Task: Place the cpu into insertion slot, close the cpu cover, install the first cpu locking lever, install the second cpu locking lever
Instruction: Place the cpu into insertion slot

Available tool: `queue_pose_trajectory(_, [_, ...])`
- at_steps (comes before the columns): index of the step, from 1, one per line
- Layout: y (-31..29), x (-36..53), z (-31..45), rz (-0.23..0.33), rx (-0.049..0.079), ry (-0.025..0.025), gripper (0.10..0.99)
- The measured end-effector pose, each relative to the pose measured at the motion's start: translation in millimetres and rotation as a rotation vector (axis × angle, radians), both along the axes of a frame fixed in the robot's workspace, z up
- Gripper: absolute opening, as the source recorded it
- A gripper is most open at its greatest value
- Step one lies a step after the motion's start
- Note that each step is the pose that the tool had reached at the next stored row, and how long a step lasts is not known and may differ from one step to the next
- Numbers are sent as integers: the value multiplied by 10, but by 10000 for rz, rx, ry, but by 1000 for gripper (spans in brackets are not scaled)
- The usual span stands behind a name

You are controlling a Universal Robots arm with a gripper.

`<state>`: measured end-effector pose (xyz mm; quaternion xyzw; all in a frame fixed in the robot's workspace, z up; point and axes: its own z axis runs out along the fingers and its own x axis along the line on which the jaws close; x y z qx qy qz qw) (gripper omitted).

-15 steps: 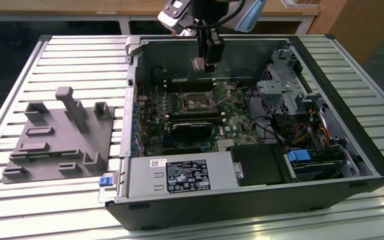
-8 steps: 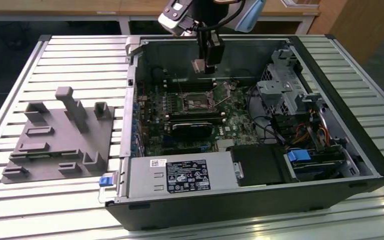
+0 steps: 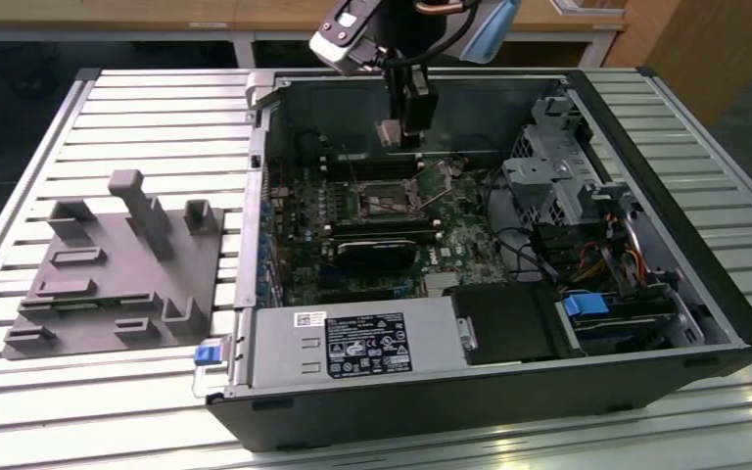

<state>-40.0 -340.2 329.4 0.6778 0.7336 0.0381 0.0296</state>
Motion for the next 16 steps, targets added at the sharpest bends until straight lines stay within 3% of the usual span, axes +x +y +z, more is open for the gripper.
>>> queue_pose_trajectory(5, [3,0,-75,-202,1,5,537])
queue_pose_trajectory(11, [3,0,-92,-212,3,69,537])
queue_pose_trajectory(16, [4,-1,-118,-213,4,90,537])
